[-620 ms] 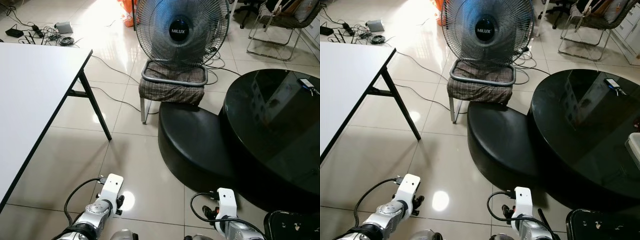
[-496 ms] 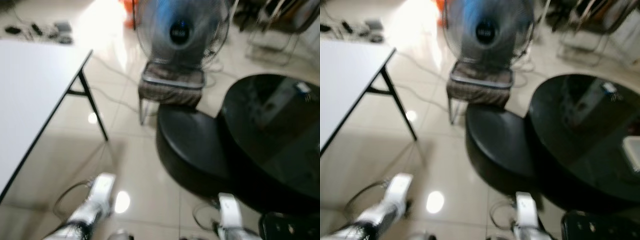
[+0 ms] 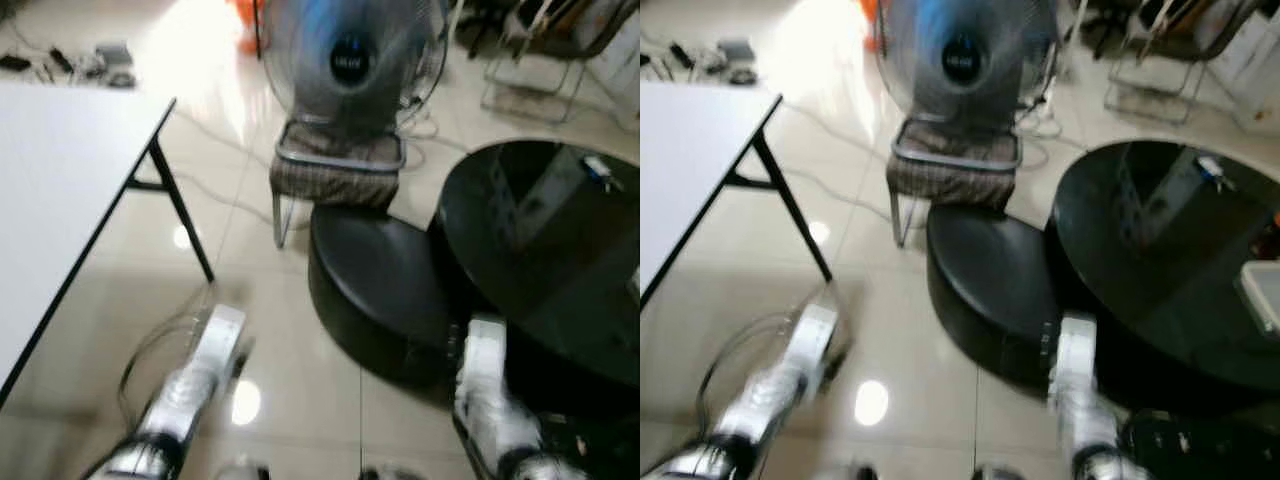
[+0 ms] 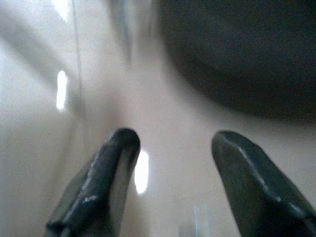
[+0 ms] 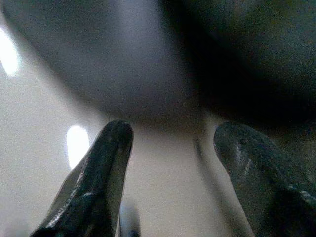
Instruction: Setting the table
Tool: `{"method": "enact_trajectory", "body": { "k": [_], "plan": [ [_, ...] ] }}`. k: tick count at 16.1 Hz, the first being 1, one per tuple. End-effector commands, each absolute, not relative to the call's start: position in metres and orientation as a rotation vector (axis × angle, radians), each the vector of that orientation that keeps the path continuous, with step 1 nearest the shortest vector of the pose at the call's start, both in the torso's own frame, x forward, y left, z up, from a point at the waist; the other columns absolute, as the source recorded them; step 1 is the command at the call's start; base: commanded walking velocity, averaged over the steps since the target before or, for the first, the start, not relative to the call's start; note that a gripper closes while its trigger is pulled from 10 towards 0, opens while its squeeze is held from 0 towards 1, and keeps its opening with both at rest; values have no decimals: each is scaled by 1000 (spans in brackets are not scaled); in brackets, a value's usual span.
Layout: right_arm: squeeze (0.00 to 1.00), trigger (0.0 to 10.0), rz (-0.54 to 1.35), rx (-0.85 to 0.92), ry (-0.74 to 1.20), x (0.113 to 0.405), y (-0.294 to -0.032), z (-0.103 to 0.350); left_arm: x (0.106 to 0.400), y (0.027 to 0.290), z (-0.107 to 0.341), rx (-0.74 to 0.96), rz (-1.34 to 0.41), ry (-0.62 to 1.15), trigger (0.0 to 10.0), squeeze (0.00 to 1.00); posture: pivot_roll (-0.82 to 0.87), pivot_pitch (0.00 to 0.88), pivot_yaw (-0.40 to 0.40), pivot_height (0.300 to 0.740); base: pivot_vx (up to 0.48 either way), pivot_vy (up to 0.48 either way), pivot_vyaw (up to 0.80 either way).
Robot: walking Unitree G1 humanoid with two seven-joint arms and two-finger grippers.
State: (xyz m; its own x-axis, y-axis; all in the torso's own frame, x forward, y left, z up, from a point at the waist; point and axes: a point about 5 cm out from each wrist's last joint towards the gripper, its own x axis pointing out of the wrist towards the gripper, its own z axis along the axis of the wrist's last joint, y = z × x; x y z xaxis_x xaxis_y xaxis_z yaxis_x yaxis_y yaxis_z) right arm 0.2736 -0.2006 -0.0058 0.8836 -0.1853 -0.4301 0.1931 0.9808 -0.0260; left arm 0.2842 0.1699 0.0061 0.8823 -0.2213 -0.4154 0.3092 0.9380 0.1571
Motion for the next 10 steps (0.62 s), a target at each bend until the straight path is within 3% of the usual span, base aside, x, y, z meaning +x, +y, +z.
{"method": "enact_trajectory", "body": {
  "k": [1,2,3,4,5,6,7,8,10],
  "plan": [
    [1000,10000,-180,49,261,289,-198,26,294,163,32,189,-311,254,10000,1000,55,59,-17,740,0,0,0],
    [1000,10000,-125,46,-33,301,-184,100,306,171,84,175,-261,56,10000,1000,44,61,-3,740,0,0,0],
    [1000,10000,-78,21,-160,302,-171,141,311,181,122,213,-205,-56,10000,1000,54,62,-6,740,0,0,0],
    [35,10000,-41,42,-220,301,-161,167,313,189,150,233,-157,-124,10000,1000,71,60,-3,740,0,0,0],
    [0,10000,-8,15,-227,299,-152,176,310,199,165,258,-116,-166,10000,1000,60,50,35,740,0,0,0],
    [0,10000,20,-38,-217,296,-149,176,307,202,168,278,-105,-171,10000,1000,54,46,41,740,0,0,0],
    [588,10000,40,-47,-211,290,-147,175,302,204,167,298,-94,-162,10000,1000,41,37,47,740,0,0,0],
    [1000,10000,68,-43,-174,267,-147,166,292,206,162,333,-79,-112,10000,1000,28,19,37,740,0,0,0],
    [1000,10000,82,-56,-41,242,-151,151,284,204,170,326,-21,-70,10000,1000,27,1,47,740,0,0,0]
  ]
}}
